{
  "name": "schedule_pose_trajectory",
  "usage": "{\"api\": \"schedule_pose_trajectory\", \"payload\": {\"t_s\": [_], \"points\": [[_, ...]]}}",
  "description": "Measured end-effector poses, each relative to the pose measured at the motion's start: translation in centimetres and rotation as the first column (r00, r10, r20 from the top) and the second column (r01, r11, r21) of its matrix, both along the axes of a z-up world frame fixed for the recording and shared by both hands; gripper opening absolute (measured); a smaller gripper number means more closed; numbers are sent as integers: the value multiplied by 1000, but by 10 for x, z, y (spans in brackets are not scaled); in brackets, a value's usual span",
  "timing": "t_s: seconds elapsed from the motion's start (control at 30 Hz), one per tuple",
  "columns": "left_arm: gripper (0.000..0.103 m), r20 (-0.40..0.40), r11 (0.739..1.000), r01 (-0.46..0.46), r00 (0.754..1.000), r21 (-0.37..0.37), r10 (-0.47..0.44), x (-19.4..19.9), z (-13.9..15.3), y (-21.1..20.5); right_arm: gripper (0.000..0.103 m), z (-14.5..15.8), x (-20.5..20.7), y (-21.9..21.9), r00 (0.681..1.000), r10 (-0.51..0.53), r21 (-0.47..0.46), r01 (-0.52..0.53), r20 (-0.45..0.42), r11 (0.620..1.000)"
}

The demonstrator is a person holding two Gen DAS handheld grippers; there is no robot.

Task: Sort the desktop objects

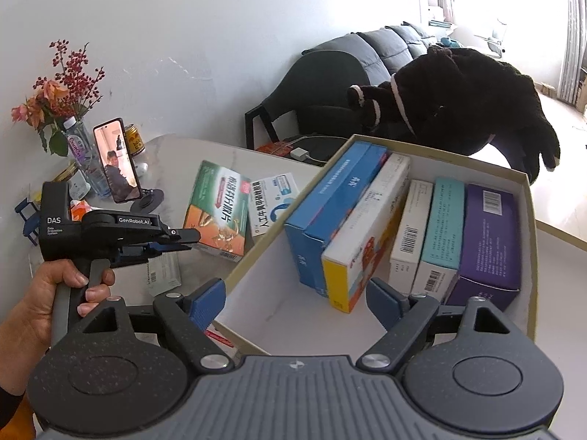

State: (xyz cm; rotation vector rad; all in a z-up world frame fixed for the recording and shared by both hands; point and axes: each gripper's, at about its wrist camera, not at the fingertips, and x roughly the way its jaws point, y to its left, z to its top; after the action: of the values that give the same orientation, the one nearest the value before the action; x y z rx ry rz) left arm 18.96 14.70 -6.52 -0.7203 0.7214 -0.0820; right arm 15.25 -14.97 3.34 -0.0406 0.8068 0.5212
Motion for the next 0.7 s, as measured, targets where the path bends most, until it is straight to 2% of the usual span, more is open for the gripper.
{"api": "schedule_pose_trajectory", "payload": {"t_s": [0.1, 0.17, 0.4, 0.57, 0.7], "points": [[16, 3, 997, 42, 999, 61, -42, -7, 6, -1, 86, 0, -3, 7, 1000, 6, 13, -6, -7, 1000], [16, -2, 988, 68, 998, 136, -69, -15, 11, -1, 86, -1, -5, 13, 1000, 10, 25, -10, -14, 1000], [17, -24, 932, 179, 983, 314, -181, -33, 24, -9, 86, -3, -13, 31, 999, 23, 68, -21, -37, 998], [17, -39, 899, 231, 972, 372, -234, -53, 27, -14, 87, -5, -18, 44, 998, 33, 98, -28, -53, 995], [17, -44, 889, 244, 968, 387, -247, -69, 25, -18, 87, -6, -23, 54, 997, 41, 122, -33, -66, 992]]}}
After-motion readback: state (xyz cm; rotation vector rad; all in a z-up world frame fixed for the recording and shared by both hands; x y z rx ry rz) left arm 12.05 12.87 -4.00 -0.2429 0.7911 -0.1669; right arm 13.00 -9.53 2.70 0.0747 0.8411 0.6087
